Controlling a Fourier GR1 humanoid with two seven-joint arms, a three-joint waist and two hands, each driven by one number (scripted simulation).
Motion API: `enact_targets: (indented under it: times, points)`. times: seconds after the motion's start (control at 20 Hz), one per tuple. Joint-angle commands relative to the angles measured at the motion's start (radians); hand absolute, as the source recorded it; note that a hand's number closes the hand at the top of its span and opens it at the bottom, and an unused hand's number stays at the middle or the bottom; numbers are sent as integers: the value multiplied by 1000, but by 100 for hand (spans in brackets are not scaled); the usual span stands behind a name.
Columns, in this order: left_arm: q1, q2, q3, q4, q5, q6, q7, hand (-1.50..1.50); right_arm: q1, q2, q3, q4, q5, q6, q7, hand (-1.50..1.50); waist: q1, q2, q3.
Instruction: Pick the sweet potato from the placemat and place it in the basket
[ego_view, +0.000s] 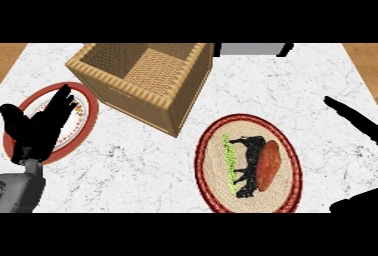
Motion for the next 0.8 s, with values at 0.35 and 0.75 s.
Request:
enact_targets:
  times: [0.35, 0.75]
  points:
    - [39, -32, 12, -93, -47, -12, 45, 0, -42, 203, 115, 289, 268, -152, -228, -150, 6, 0, 0]
    - [-33, -55, 51, -28, -63, -49, 61, 0, -50, 227, 168, 378, 376, -116, -231, -150, 1, 0, -1]
